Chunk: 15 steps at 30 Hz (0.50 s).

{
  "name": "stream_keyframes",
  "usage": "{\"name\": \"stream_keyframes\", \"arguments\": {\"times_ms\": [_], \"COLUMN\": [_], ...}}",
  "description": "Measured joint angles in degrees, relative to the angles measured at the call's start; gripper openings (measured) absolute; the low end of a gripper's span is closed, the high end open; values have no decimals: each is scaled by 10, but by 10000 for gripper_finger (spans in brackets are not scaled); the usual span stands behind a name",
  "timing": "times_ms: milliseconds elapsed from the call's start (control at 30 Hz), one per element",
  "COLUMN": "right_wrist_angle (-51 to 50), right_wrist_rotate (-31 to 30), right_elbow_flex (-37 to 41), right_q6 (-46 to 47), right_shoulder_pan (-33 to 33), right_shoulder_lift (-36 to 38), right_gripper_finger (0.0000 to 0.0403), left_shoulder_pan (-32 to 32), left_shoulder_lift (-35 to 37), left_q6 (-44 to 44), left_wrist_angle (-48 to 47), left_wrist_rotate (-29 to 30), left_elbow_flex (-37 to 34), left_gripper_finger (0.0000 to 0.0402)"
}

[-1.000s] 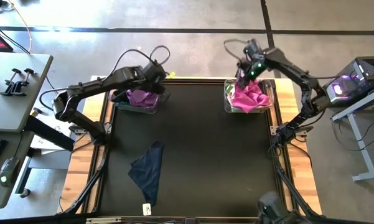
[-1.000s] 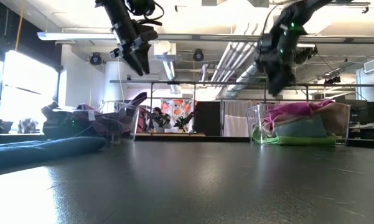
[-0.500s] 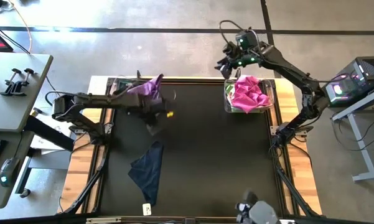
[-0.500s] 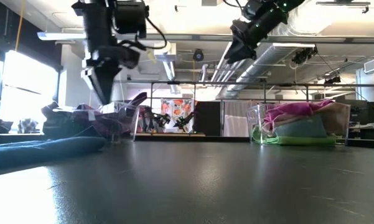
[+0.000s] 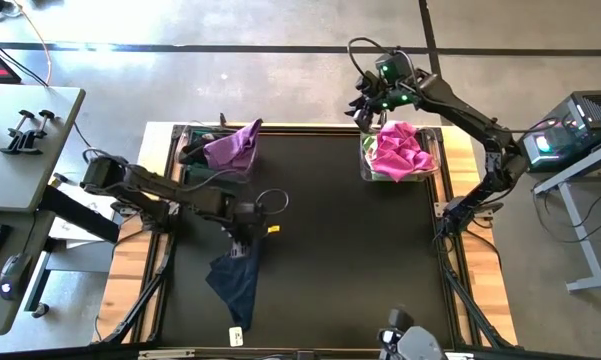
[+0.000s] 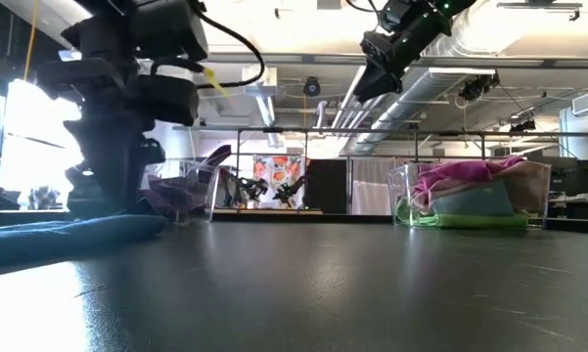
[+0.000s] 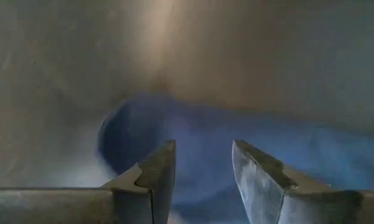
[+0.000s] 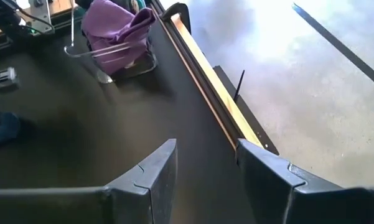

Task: Sort towels by color in basket
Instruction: Put the dark blue kitchen towel into the left transparent bin

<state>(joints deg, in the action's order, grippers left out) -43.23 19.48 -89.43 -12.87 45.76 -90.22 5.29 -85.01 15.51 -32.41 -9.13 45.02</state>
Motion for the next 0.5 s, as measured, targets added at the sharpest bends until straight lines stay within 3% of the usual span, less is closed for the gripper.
{"name": "stream_keyframes", "arguments": {"times_ms": [267, 500], "right_wrist_angle": [-8, -11], "right_wrist_rotate": [0, 0], "right_elbow_flex": [0, 0], "right_q6": [0, 4], "right_shoulder_pan": [0, 0], "right_shoulder_lift": [0, 0], "right_gripper_finger": [162, 162], "left_shoulder_pan": [44, 83], "left_shoulder_lift": [-2, -3], "left_q6": [22, 19], "left_wrist_angle": [186, 189], "left_wrist_rotate": [39, 59], "left_elbow_flex": [-47, -88], "left_gripper_finger": [156, 161]}}
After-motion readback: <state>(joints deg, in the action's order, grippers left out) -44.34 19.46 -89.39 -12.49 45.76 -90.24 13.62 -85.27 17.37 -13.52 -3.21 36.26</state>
